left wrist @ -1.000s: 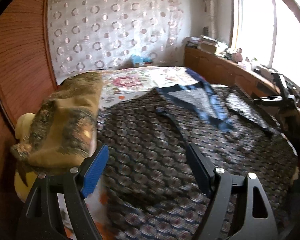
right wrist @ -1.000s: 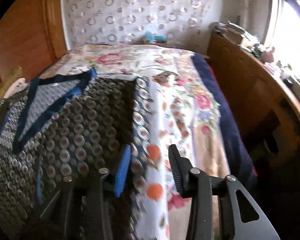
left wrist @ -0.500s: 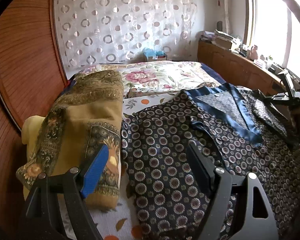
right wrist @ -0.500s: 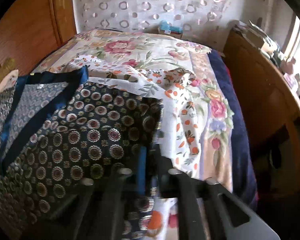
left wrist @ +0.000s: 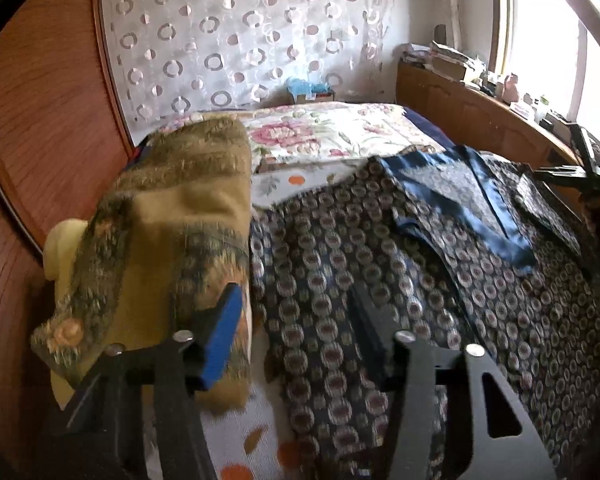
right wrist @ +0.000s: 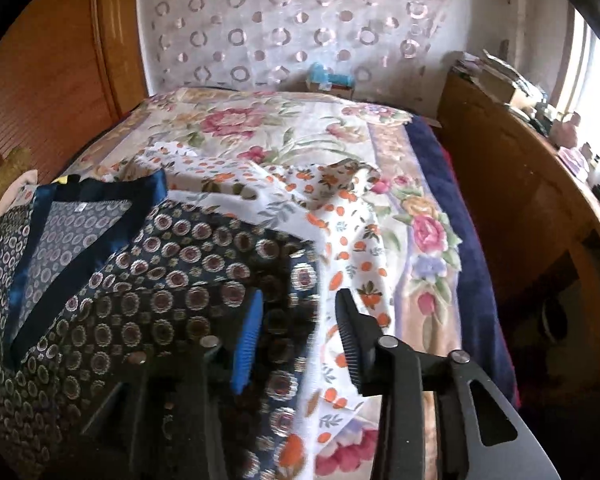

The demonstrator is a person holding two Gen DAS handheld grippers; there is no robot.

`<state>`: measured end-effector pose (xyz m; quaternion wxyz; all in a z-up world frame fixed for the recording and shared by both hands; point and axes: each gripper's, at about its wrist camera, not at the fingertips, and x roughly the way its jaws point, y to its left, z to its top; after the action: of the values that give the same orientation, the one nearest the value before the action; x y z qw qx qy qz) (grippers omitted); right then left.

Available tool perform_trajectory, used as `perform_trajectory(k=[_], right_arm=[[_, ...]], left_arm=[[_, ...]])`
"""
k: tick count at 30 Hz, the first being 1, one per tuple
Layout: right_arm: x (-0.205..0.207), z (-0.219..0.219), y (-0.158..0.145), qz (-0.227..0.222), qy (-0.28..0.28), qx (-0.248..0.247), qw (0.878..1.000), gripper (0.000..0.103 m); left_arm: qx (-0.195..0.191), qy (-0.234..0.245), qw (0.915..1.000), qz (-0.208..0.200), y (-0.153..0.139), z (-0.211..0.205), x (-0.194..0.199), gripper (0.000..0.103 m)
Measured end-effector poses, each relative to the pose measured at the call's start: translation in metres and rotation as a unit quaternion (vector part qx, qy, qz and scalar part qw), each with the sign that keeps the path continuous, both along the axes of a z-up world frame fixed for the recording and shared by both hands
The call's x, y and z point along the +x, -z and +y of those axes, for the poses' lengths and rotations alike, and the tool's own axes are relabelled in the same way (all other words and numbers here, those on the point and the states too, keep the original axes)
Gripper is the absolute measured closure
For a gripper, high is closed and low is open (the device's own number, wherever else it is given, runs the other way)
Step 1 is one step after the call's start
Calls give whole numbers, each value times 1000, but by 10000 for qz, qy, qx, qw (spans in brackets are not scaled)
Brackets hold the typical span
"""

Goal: Fold small clothes

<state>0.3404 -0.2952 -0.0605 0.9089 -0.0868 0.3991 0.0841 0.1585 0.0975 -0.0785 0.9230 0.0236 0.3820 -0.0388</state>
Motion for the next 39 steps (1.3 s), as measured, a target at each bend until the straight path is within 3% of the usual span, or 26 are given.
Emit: perform_trajectory(k=[7,16,22,23,24,25,27,28,31,39], right_arm=[[9,0,4,203,14,-68,9998,63],[14,-3,2,261,67,121,9996,62],[15,-5,4,266,69,231,9994,62],[15,-5,4,251,54,226,9994,65],[14,-4,4,288,-81,323,9990,87],[13,-2,4,312,-180,393,9986,95],[9,6,3,256,-268,219,9991,98],[6,10,2,196,-344,178,9991,99],[-10,18,-11,-88,-470,182,9987,99],[-89,30,-62,-1002,-692,605,9907,100]], left_arm=[[-133,-76,9996,255,18,3,-26,54],[-187,-282,9976,604,41,2,-24,58],[-534,-255,9965,591,41,7,-18,58],[-610,-210,9962,590,41,6,-16,58],[-648,-184,9960,582,41,4,-15,58],[-658,-182,9960,572,41,2,-13,59],[-656,-158,9961,572,40,-1,-11,79],[-660,-162,9960,572,39,-1,-10,95],[-678,-46,9969,407,30,-6,-13,100],[-685,411,9951,-578,-26,-27,-62,100]])
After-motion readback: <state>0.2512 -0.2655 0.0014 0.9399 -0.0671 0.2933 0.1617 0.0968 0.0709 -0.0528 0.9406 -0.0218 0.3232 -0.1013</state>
